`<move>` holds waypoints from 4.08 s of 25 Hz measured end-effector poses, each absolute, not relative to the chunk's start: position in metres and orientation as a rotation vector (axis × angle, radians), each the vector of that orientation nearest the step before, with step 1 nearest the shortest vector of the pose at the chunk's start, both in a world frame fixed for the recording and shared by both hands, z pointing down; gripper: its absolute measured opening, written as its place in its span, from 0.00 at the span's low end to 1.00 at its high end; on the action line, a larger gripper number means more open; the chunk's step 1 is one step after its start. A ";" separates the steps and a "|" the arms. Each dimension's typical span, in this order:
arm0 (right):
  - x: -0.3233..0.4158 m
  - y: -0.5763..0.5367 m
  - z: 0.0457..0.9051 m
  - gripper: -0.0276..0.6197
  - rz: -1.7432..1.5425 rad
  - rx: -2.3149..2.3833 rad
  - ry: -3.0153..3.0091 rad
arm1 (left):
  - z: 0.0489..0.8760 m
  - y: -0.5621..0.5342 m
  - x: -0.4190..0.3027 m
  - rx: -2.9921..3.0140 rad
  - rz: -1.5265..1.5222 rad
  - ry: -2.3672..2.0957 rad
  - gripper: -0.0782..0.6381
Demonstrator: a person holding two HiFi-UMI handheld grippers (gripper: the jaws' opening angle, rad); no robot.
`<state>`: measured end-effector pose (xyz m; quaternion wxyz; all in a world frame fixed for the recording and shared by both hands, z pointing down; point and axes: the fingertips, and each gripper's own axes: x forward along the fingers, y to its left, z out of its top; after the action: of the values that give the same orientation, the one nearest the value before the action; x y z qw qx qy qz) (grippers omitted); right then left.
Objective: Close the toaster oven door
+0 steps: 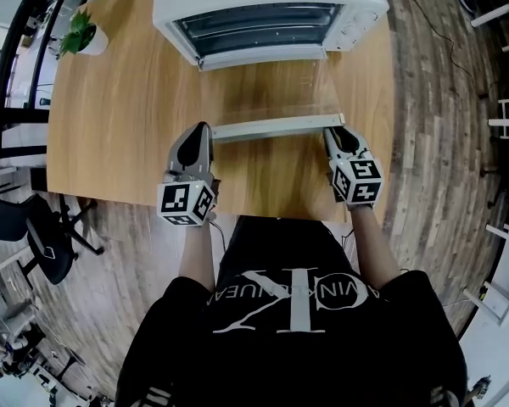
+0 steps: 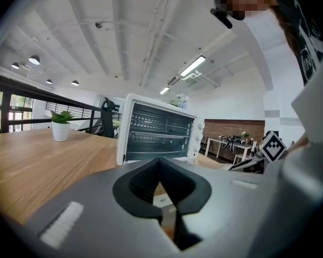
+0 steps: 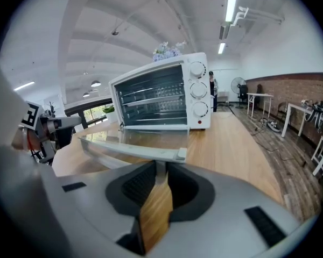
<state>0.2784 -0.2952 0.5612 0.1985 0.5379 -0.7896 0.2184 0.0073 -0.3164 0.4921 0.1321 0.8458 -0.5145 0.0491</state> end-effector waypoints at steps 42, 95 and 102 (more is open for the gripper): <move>0.280 -0.390 0.405 0.16 0.366 1.724 -2.480 | 0.416 -0.347 -0.008 2.558 -0.052 -1.617 0.12; 0.279 -0.476 0.363 0.16 0.246 1.814 -2.522 | 0.426 -0.361 -0.005 2.514 -0.008 -1.630 0.12; 0.280 -0.480 0.361 0.16 0.239 1.836 -2.533 | 0.428 -0.359 -0.008 2.504 0.002 -1.639 0.12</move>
<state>0.2801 -0.4801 0.3614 0.0021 0.5851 -0.8074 0.0763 -0.0076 -0.3590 0.4276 0.0744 0.8344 -0.5461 0.0005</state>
